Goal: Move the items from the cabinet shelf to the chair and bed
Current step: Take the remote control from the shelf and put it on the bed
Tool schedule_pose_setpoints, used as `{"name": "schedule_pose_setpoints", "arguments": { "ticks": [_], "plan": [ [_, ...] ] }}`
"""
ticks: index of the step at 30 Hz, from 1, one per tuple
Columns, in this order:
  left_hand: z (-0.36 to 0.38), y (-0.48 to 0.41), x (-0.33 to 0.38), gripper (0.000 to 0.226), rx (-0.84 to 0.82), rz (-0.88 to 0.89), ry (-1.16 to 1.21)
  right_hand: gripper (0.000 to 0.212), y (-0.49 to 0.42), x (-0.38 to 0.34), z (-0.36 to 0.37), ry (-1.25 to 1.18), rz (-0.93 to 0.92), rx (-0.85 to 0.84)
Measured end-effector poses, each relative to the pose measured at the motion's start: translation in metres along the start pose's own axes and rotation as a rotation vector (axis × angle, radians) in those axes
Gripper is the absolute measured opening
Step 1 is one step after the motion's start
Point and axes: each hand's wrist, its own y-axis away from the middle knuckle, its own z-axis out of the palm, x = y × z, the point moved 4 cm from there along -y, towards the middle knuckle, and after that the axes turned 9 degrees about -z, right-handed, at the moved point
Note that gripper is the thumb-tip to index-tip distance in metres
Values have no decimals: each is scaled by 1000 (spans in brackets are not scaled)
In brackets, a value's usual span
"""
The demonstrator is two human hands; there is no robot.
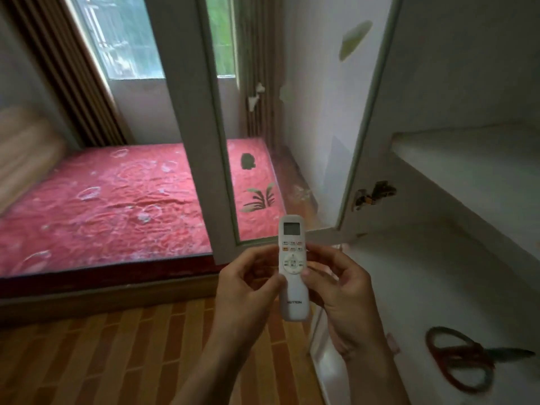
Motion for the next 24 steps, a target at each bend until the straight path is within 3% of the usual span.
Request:
{"name": "schedule_pose_setpoints", "arguments": {
  "ticks": [24],
  "plan": [
    [-416, 114, -21, 40, 534, 38, 225, 34, 125, 75, 414, 10, 58, -628]
  ]
}}
